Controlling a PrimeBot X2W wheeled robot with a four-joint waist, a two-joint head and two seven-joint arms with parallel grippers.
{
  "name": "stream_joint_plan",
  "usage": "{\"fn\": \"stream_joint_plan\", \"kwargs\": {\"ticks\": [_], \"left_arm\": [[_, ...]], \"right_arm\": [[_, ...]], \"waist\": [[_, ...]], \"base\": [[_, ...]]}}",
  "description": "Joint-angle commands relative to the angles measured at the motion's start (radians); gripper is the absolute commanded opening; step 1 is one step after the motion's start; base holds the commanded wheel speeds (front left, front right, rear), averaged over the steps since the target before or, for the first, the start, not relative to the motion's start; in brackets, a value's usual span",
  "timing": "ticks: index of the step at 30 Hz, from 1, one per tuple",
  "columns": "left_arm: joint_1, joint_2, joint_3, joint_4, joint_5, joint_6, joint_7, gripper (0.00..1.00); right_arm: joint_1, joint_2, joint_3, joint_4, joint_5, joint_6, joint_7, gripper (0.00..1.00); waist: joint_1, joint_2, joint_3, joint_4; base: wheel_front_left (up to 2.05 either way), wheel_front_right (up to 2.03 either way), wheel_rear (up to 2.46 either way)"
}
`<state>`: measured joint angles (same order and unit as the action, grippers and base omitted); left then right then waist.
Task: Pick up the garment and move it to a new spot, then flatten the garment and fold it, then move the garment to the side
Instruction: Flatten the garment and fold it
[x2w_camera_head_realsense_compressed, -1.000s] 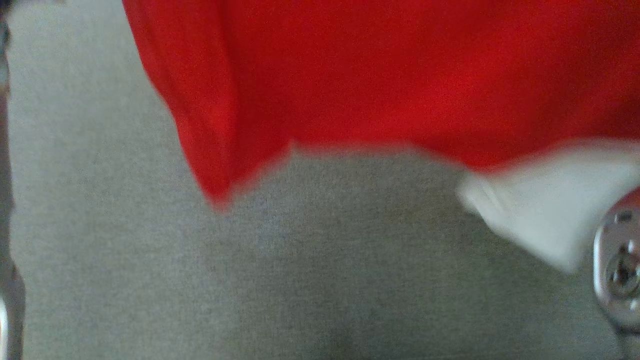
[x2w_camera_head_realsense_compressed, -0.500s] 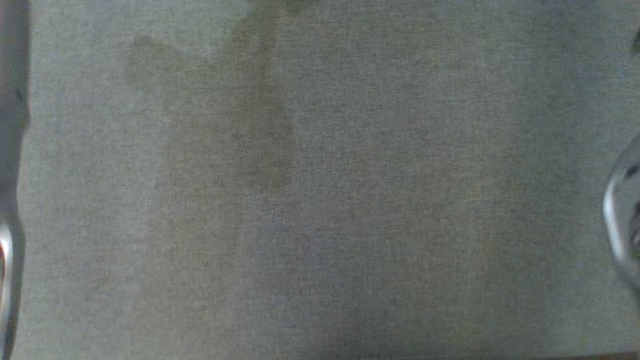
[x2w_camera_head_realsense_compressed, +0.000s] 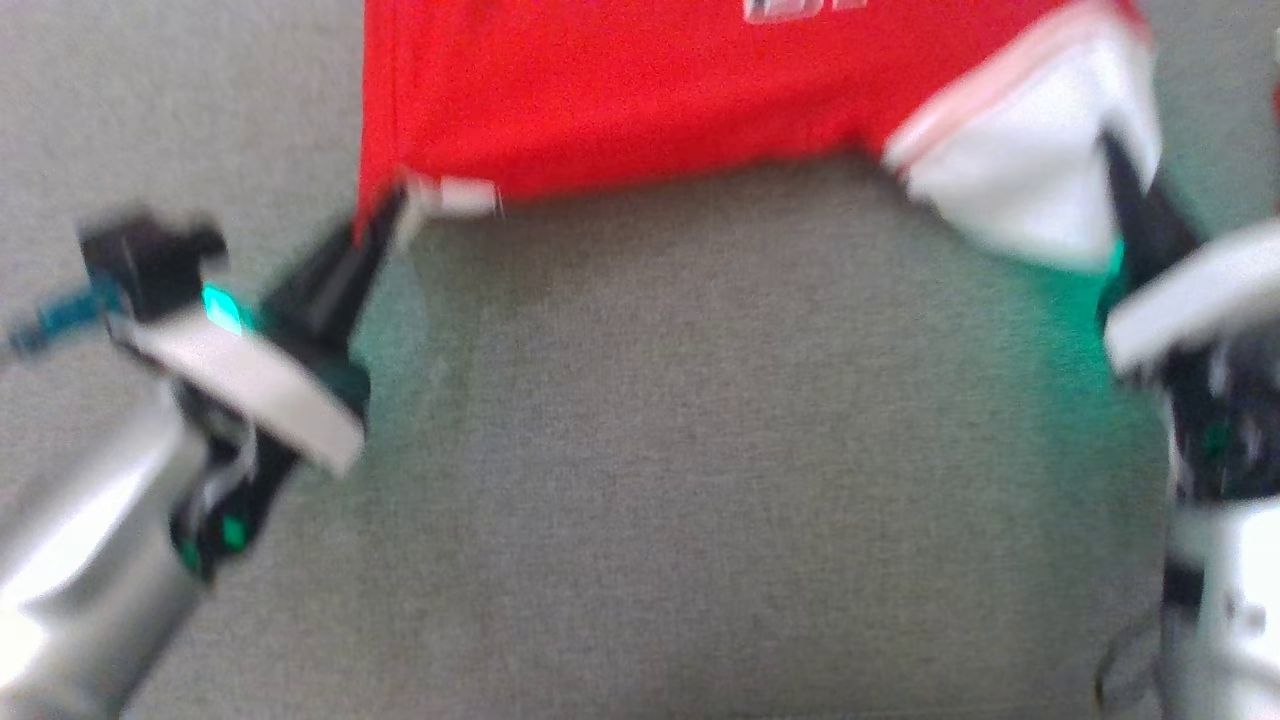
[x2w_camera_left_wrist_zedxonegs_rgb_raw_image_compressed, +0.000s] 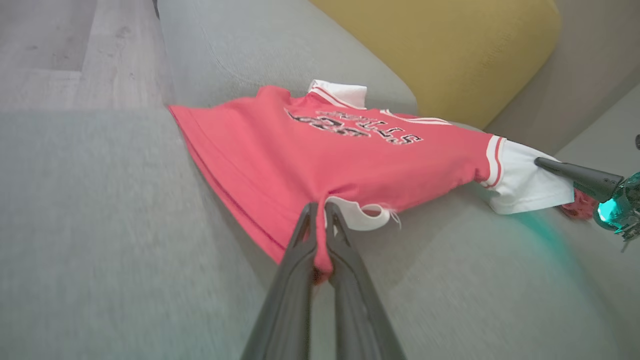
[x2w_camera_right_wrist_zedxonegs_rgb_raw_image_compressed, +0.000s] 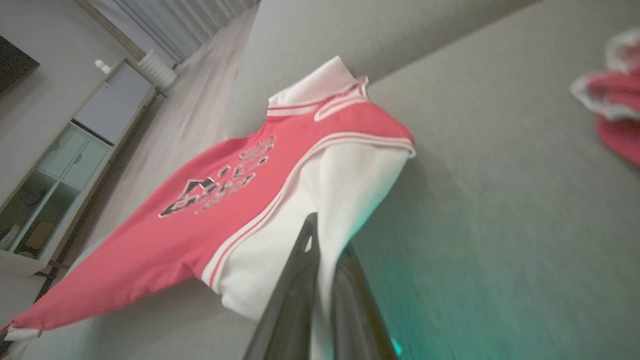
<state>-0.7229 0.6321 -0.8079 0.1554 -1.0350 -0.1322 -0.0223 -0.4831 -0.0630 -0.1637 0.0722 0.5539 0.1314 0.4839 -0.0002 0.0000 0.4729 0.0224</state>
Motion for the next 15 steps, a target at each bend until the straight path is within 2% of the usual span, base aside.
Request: {"fn": "stream_joint_plan", "kwargs": {"ticks": [1,4,8,10,11,15], "left_arm": [[0.067,0.075,0.020,-0.041,-0.011,0.002,-0.036,0.00],[0.209,0.106,-0.018,-0.084,-0.002,0.029,-0.076,0.00],[0.414,0.125,-0.059,-0.201,-0.031,0.109,-0.125,0.00],[0.505,0.134,-0.086,-0.267,-0.035,0.154,-0.141,0.00],[0.505,0.134,-0.086,-0.267,-0.035,0.154,-0.141,0.00],[0.622,0.136,-0.123,-0.383,-0.053,0.214,-0.155,0.00]], "right_arm": [[0.111,0.012,0.022,-0.085,0.023,-0.001,0.020,0.00],[0.291,0.012,0.027,-0.157,0.032,-0.001,0.032,0.00],[0.512,0.012,0.012,-0.261,0.059,-0.001,0.046,0.00],[0.619,0.012,-0.005,-0.312,0.081,-0.001,0.048,0.00],[0.619,0.012,-0.005,-0.312,0.081,-0.001,0.048,0.00],[0.781,0.013,-0.026,-0.397,0.138,-0.001,0.055,0.00]], "waist": [[0.0002,0.0000,-0.107,-0.012],[0.0002,0.0000,-0.183,-0.025],[0.0002,0.0000,-0.257,-0.035],[0.0002,0.0000,-0.274,-0.035],[0.0002,0.0000,-0.274,-0.035],[0.0002,0.0000,-0.268,-0.028]], "base": [[0.00,0.00,0.00],[0.00,0.00,0.00],[0.00,0.00,0.00],[0.00,0.00,0.00],[0.00,0.00,0.00],[0.00,0.00,0.00]]}}
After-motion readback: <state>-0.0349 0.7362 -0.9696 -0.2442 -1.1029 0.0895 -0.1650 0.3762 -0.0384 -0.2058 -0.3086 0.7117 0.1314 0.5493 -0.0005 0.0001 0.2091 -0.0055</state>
